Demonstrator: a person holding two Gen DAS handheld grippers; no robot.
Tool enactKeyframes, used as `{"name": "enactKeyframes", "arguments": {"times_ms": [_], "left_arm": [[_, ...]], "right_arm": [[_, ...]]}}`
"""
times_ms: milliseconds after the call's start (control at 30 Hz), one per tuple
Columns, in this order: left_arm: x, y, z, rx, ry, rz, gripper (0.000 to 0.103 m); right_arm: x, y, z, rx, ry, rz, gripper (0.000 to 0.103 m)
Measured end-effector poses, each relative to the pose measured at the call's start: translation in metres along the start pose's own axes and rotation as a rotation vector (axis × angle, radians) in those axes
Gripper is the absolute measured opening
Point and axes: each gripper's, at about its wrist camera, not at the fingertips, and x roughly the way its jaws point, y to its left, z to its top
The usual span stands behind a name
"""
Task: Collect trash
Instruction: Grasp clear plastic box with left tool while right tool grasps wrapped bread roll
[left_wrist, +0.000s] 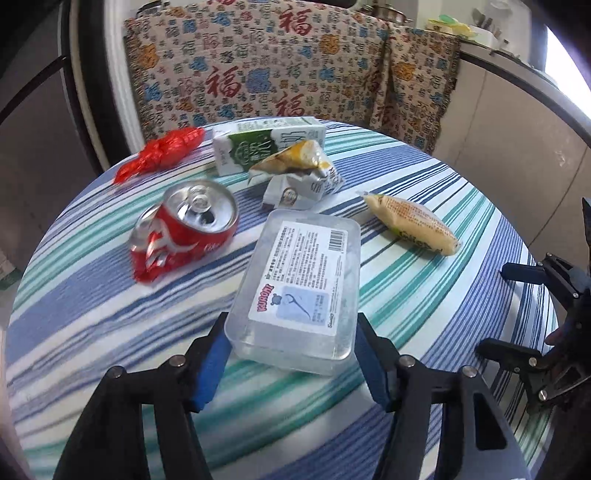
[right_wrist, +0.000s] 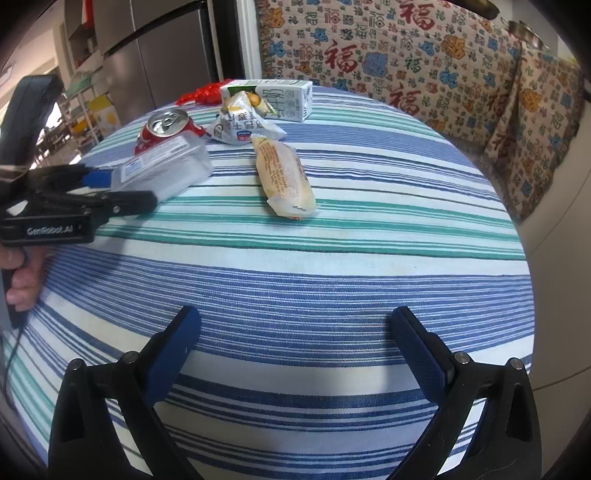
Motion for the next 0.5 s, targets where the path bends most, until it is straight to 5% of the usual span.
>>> {"name": "enactKeyframes", "arguments": {"times_ms": [300, 500], "left_arm": [[-0.033, -0.006, -0.046, -0.035, 0.038, 0.078, 0.070], [-0.018, 0.004, -0.037, -0.072, 0.061, 0.120, 0.103]], "right_arm": [[0.000, -0.001, -0.001, -0.001, -0.001, 0.001, 0.103], [0.000, -0.002, 0.000, 0.003, 0.000, -0.004, 0.103]]}}
